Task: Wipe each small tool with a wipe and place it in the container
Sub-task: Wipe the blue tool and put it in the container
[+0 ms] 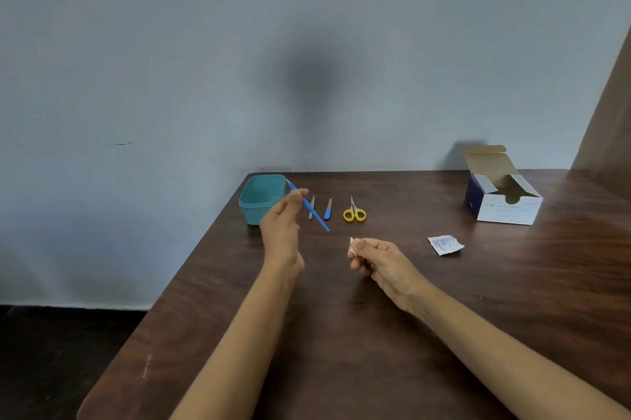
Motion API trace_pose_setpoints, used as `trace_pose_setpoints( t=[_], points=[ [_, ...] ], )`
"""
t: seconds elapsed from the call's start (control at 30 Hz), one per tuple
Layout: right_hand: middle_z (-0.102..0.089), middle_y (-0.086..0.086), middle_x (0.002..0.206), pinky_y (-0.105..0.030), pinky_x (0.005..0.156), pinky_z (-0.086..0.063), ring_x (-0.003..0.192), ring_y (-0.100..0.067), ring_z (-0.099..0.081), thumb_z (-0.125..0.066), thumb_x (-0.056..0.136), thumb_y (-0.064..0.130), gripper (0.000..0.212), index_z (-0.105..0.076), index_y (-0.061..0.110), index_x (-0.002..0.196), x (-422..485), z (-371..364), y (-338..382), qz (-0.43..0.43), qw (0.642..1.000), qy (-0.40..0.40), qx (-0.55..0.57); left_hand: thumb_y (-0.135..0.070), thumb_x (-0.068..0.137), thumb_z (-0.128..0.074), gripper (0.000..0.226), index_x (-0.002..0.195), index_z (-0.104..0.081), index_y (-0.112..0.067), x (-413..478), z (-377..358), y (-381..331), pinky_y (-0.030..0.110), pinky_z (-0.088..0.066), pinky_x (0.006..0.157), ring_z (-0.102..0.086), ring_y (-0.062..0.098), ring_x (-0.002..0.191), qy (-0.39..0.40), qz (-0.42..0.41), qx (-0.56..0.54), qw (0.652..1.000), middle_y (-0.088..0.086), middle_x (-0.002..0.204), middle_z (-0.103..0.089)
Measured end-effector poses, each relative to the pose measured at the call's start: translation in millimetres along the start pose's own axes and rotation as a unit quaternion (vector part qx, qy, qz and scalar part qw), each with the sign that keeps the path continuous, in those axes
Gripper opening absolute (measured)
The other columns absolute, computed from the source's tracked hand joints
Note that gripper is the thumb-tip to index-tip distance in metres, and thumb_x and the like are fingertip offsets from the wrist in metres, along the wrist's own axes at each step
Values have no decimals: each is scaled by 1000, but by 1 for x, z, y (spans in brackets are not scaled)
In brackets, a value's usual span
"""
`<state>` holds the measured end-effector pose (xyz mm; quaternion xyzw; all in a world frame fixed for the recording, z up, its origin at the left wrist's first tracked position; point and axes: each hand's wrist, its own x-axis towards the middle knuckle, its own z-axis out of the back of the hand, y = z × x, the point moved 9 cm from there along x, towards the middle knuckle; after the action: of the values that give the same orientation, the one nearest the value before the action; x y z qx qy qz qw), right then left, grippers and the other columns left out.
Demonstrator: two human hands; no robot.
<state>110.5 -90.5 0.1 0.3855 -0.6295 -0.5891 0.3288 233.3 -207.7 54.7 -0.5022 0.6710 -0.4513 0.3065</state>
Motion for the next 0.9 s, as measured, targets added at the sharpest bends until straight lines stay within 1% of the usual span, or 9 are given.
trace_pose_setpoints(
  t=[0.07,0.17,0.23,0.43,0.5,0.6,0.67,0.77,0.9],
  points=[
    [-62,3,63,-20,60,-37,58,-6,-47,-56,95,28,28,-69,16,74,9,2,1,-5,1000,-15,22,-24,91,-63,10,88,-73,-22,16,10,-21,25,-36,84,-46,2,79,-19,-23,29,999,-16,82,-62],
    [-63,4,65,-20,58,-35,58,-6,-46,-56,95,28,24,-69,14,80,27,2,4,-15,998,-51,44,-23,88,-65,11,90,-75,-19,38,22,-56,16,-41,79,-58,0,87,-27,-93,94,991,-9,94,-71],
    [-63,5,64,-20,56,-35,58,-6,-46,-56,95,28,24,-69,14,80,41,-3,6,-14,997,-62,44,-21,87,-66,12,90,-77,-17,51,26,-78,15,-45,80,-62,1,91,-33,-153,164,974,-7,95,-73],
    [-65,4,66,-17,55,-37,56,-2,-49,-57,95,27,24,-71,13,82,71,-27,13,35,996,-72,44,-37,82,-66,16,76,-74,-25,101,28,-105,43,-47,94,-62,17,101,-70,-225,354,905,-9,88,-72],
    [-66,2,69,-16,58,-40,60,-2,-52,-57,94,23,22,-71,10,85,73,-34,10,59,996,-48,53,-38,82,-65,17,75,-72,-25,114,28,-106,42,-44,92,-60,21,102,-89,-233,396,884,-10,86,-71],
    [-69,0,75,-18,63,-42,68,-3,-57,-57,93,17,18,-72,8,87,75,-37,7,85,995,-14,56,-36,84,-62,20,78,-74,-21,134,21,-101,34,-30,80,-48,27,107,-98,-220,501,831,-4,89,-71],
    [-69,-1,77,-19,66,-42,71,-5,-58,-57,93,14,18,-72,6,87,78,-37,6,90,994,-6,65,-37,82,-63,21,83,-76,-21,150,16,-90,33,-27,78,-43,29,110,-81,-181,574,794,2,92,-69],
    [-70,-1,76,-20,66,-42,71,-5,-59,-57,92,14,18,-73,8,85,82,-37,5,92,993,-3,67,-39,79,-66,30,97,-73,-16,172,10,-69,36,-30,81,-40,30,115,-51,-115,671,730,8,106,-61],
    [-70,-2,76,-20,68,-42,72,-6,-58,-56,93,14,20,-73,8,84,84,-38,4,89,995,7,53,-36,84,-63,32,104,-64,-12,184,1,-49,37,-31,89,-38,28,117,-44,-120,753,645,7,115,-56]
  ],
)
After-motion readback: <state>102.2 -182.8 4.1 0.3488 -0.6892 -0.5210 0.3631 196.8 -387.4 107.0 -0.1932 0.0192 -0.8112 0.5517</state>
